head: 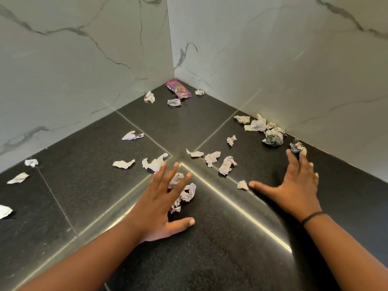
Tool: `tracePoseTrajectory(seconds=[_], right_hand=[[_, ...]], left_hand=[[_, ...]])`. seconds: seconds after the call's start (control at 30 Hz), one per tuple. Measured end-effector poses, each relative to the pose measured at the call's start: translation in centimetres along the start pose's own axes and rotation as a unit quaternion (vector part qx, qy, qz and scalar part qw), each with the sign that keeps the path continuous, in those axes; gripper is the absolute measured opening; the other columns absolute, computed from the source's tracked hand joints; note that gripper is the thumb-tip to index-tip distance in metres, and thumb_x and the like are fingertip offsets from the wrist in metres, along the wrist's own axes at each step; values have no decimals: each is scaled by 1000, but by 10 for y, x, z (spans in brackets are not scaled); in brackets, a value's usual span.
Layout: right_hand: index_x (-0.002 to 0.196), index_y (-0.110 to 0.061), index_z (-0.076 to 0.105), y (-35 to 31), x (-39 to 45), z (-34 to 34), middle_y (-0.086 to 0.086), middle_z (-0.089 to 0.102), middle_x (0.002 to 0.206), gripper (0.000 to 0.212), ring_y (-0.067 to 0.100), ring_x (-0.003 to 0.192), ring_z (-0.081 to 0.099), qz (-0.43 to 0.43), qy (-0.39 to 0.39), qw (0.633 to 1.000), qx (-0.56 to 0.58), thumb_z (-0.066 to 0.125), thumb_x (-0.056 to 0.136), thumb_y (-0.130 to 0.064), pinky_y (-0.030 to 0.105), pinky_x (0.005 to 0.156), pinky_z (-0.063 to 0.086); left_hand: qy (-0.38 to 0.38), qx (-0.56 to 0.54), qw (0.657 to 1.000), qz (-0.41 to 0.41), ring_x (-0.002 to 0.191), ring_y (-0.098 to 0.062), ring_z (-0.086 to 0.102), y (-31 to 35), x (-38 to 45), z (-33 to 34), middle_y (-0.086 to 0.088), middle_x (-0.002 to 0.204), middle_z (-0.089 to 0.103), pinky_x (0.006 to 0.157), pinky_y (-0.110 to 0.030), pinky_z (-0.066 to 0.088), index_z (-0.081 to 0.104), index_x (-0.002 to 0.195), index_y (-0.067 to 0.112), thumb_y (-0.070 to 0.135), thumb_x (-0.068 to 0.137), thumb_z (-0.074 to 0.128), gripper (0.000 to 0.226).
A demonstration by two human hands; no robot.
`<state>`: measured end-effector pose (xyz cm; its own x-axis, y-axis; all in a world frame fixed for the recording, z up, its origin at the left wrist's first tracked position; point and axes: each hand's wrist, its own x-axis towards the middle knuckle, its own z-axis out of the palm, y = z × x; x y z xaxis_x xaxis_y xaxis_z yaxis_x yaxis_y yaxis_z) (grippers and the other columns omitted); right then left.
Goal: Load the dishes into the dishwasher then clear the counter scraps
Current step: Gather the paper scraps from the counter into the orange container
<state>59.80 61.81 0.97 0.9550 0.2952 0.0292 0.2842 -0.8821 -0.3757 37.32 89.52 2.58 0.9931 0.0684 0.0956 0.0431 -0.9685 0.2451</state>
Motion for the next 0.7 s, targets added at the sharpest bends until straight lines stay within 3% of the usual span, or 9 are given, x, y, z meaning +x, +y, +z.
tracePoseTrajectory(seconds=[0.1,0.2,0.27,0.37,0.5,0.6,0.7], right_hand=[[147,-39,2,-6,47,-5,3,-3,160,134,40,145,-2,42,26,998,28,44,37,-102,58,115,6],[148,-36,9,-13,86,-4,7,2,159,128,41,145,0,46,36,998,10,40,42,-102,58,116,8],[146,-37,19,-25,103,1,11,17,154,118,40,142,16,8,52,999,7,39,48,-101,54,116,17],[137,-43,32,-54,123,12,10,33,142,105,39,127,37,-15,74,997,26,38,50,-100,53,108,31],[133,-45,37,-108,157,27,11,31,140,98,45,124,34,66,50,997,-3,41,50,-97,66,105,20],[129,-39,46,-144,178,39,14,28,143,85,51,127,26,112,12,993,-21,46,60,-89,75,102,5],[121,-31,55,-165,191,49,16,33,138,56,51,125,27,120,18,992,-40,45,79,-66,74,103,7]], left_hand=[[-33,41,996,65,146,-28,-20,2,8,-4,-1,161,-10,118,-49,-8,4,151,43,76,84,38,82],[-80,34,989,121,146,-22,-20,0,16,-5,6,161,-3,118,-45,-11,22,146,49,64,94,31,55],[-88,-16,989,119,147,-15,-14,-2,20,-6,10,160,10,120,-40,-4,35,142,49,54,98,30,45],[-40,-64,992,99,147,-16,11,-3,21,-5,4,149,38,118,-36,16,55,131,39,38,98,42,35],[-9,-70,996,62,124,-14,38,-4,19,-2,6,121,50,103,-38,36,62,111,30,37,96,45,23],[-14,-70,997,40,105,-9,39,-6,20,-1,12,106,44,94,-31,36,58,99,30,46,95,43,22],[-4,-68,997,26,93,-7,38,-7,20,2,14,97,43,86,-20,31,57,94,29,52,95,41,28]])
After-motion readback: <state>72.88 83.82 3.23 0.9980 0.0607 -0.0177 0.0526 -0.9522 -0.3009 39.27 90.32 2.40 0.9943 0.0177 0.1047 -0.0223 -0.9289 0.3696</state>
